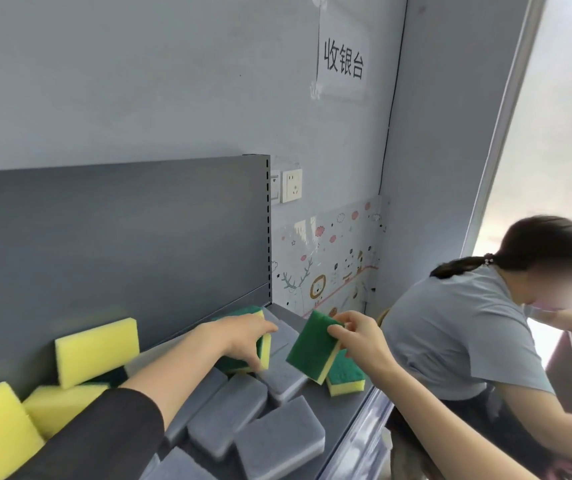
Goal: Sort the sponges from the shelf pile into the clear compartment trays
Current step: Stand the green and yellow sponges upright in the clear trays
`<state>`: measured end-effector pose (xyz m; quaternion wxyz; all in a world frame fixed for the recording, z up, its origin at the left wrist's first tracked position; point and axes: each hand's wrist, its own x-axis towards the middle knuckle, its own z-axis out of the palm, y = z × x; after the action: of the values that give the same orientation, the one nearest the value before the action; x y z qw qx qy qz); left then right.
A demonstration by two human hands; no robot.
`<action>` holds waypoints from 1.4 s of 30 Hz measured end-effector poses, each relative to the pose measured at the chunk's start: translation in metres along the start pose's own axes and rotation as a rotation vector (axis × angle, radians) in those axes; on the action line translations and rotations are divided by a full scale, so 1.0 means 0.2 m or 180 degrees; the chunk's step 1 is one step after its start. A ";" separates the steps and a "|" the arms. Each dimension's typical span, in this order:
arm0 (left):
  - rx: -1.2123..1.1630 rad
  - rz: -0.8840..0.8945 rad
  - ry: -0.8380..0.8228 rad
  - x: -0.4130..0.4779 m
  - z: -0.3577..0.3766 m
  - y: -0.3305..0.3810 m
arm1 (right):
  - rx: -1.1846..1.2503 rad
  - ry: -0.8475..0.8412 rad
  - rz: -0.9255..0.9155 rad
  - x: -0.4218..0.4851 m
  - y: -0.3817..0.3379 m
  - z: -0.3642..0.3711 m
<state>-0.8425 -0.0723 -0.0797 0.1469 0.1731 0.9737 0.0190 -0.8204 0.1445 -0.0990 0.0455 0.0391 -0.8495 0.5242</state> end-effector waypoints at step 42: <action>-0.1199 -0.0286 0.2009 -1.40 0.00 -0.23 | -0.0362 -0.0387 -0.1102 -0.89 -0.69 0.48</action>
<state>-0.6055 -0.2112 -0.0051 -0.1307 0.0857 0.9571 0.2438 -0.6313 0.0010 -0.0407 0.0857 0.2137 -0.8595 0.4564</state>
